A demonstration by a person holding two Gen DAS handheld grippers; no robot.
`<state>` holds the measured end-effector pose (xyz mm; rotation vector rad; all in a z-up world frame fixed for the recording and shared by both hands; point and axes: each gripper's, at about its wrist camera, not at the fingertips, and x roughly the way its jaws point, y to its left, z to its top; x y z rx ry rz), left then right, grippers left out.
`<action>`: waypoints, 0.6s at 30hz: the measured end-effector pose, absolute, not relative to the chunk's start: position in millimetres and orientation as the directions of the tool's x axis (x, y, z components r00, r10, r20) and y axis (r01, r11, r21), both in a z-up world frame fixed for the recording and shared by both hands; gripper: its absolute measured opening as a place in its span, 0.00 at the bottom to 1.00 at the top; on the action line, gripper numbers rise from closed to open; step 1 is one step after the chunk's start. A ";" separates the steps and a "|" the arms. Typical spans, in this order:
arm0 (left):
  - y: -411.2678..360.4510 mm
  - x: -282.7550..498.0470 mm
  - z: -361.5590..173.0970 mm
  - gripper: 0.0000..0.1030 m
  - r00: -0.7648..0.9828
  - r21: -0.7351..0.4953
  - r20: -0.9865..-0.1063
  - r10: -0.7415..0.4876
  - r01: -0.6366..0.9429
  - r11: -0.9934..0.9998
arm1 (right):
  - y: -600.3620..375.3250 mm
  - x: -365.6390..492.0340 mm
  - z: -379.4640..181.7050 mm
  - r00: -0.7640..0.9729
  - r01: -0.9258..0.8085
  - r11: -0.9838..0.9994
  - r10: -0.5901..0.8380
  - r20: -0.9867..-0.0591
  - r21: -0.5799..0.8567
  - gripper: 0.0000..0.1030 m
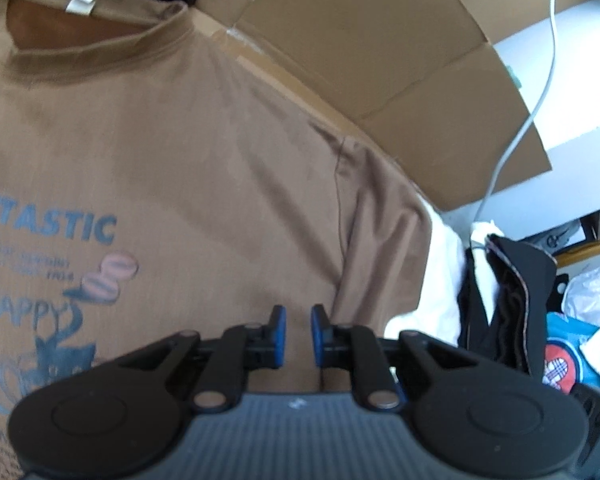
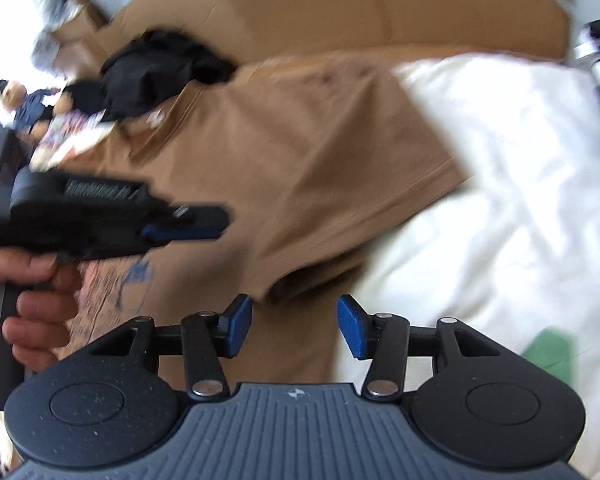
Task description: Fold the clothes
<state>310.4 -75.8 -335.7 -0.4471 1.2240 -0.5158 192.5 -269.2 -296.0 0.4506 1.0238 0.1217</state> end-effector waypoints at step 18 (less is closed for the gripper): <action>-123.8 386.3 -323.7 0.13 0.244 -0.509 -0.787 -0.567 0.263 0.819 | -353.1 231.2 -315.6 0.602 0.144 0.932 0.184 -0.777 0.333 0.51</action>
